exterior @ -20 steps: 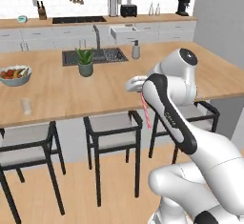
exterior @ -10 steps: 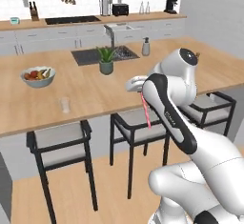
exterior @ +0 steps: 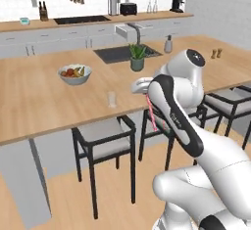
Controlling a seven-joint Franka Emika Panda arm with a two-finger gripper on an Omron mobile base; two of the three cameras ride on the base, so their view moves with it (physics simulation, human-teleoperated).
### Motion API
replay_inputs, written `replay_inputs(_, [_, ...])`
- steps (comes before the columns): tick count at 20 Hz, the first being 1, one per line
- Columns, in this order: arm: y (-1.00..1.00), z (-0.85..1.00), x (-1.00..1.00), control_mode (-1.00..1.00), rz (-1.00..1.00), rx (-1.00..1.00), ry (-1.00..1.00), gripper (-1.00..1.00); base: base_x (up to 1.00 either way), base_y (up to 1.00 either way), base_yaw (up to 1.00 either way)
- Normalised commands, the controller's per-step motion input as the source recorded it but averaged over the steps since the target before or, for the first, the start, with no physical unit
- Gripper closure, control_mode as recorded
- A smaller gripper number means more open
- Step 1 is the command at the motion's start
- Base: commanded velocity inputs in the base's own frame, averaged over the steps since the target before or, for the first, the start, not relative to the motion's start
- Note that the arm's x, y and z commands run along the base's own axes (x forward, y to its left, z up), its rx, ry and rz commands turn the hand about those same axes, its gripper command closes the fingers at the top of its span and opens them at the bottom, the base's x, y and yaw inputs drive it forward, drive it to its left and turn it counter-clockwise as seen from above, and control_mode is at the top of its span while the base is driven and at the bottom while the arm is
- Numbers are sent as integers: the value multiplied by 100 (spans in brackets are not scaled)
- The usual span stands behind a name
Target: Take a straw from the drawer in front and place it inside the glass cup on the dining counter.
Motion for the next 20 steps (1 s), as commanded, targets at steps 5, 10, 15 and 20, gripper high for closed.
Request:
replay_inputs(5, [0, 0, 0, 100, 0, 0, 0, 100, 34, 70, 0])
replay_inputs(10, [0, 0, 0, 100, 0, 0, 0, 100, 84, 18, 0])
replay_inputs(15, [0, 0, 0, 100, 0, 0, 0, 100, 96, 0, 9])
replay_inputs(20, [0, 0, 0, 100, 0, 0, 0, 100, 74, -39, 40])
